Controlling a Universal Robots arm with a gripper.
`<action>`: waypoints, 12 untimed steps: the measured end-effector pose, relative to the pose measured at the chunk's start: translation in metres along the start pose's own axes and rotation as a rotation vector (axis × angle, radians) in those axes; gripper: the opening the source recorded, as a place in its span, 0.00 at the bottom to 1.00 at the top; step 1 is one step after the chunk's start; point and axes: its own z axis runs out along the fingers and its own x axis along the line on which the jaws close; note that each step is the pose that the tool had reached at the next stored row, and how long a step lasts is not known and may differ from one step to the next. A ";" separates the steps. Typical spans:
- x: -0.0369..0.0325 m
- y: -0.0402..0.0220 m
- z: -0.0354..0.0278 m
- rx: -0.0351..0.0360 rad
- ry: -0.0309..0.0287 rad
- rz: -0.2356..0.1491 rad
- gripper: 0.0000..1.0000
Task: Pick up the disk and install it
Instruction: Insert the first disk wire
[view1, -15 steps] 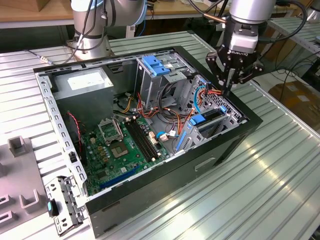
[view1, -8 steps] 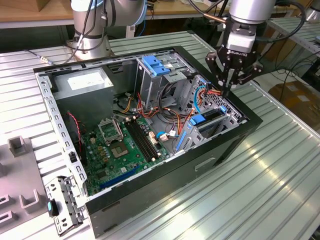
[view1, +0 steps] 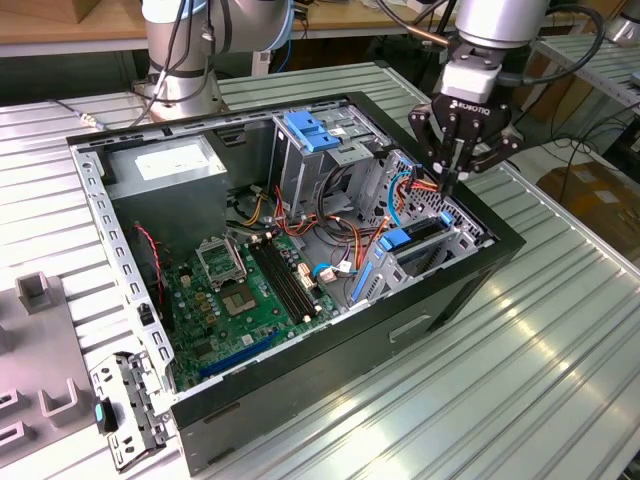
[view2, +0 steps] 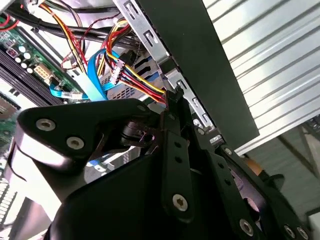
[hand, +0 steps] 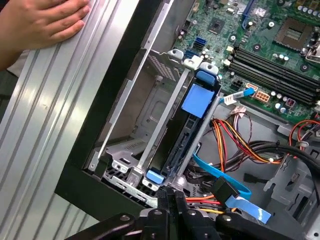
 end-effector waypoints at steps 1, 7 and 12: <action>0.0000 0.0000 0.0001 -0.0026 -0.0001 0.013 0.16; -0.0002 0.0000 0.0008 -0.0217 -0.0010 0.106 0.16; -0.0005 0.0003 0.0017 -0.0340 -0.0015 0.166 0.16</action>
